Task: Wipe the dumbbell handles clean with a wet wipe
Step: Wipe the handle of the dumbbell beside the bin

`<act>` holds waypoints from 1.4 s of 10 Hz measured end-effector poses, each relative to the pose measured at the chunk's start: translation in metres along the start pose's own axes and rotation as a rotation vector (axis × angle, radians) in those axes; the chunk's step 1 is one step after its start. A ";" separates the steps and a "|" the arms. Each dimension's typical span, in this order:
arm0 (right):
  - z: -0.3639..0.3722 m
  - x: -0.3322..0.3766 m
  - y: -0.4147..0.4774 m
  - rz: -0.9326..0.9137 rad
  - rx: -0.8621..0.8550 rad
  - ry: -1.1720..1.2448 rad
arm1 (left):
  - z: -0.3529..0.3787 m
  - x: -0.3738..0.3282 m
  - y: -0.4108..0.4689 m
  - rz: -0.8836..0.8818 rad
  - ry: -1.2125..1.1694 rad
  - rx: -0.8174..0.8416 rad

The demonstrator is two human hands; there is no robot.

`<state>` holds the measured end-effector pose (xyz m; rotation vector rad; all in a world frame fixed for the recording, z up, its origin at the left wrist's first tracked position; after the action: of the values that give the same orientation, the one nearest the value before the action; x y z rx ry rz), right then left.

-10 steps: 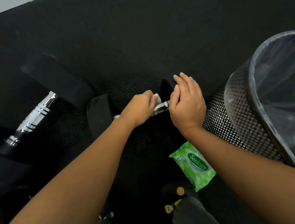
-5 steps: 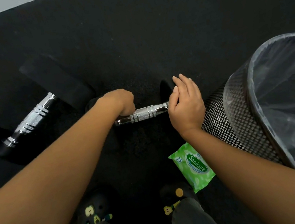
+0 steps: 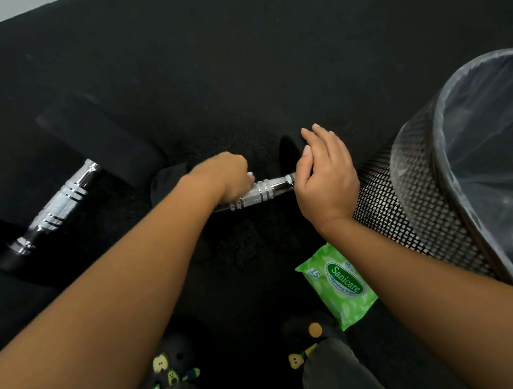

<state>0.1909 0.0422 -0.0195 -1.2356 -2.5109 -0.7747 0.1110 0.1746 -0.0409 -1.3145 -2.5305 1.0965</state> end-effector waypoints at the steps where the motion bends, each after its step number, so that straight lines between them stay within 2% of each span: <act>1: -0.001 0.000 0.001 -0.006 -0.016 0.004 | -0.004 0.010 -0.006 -0.043 0.186 0.046; 3: 0.000 0.001 0.000 -0.004 -0.015 -0.008 | 0.000 0.012 -0.006 -0.069 0.238 0.059; 5: 0.000 0.002 0.000 0.005 -0.008 -0.007 | 0.004 0.007 -0.006 -0.088 0.069 0.007; 6: -0.001 0.001 0.000 0.012 -0.003 -0.002 | 0.007 0.001 -0.014 -0.055 0.159 -0.068; 8: 0.000 0.001 0.001 0.017 0.019 0.006 | 0.005 -0.002 -0.029 0.032 0.564 -0.114; 9: 0.000 0.002 0.001 0.025 0.028 0.013 | 0.012 -0.004 -0.033 0.038 0.573 -0.150; 11: 0.000 0.003 0.001 0.036 0.036 0.023 | 0.018 -0.005 -0.030 -0.010 0.420 -0.262; 13: -0.001 0.002 0.002 0.040 0.072 0.046 | 0.002 -0.005 -0.043 0.084 0.298 -0.262; 14: -0.002 0.003 0.002 0.059 0.117 0.047 | -0.018 0.007 -0.062 0.114 0.035 -0.220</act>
<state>0.1907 0.0440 -0.0159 -1.2306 -2.4332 -0.6260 0.0717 0.1668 0.0101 -1.5317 -2.6412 0.8224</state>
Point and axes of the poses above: each hand's wrist, its own y-axis towards the middle knuckle, its own z-axis out of the palm, x = y × z, the point moved 6 cm from there along y, towards the middle knuckle, and after that the axes turned 1 degree about -y, right-handed, at the moved point
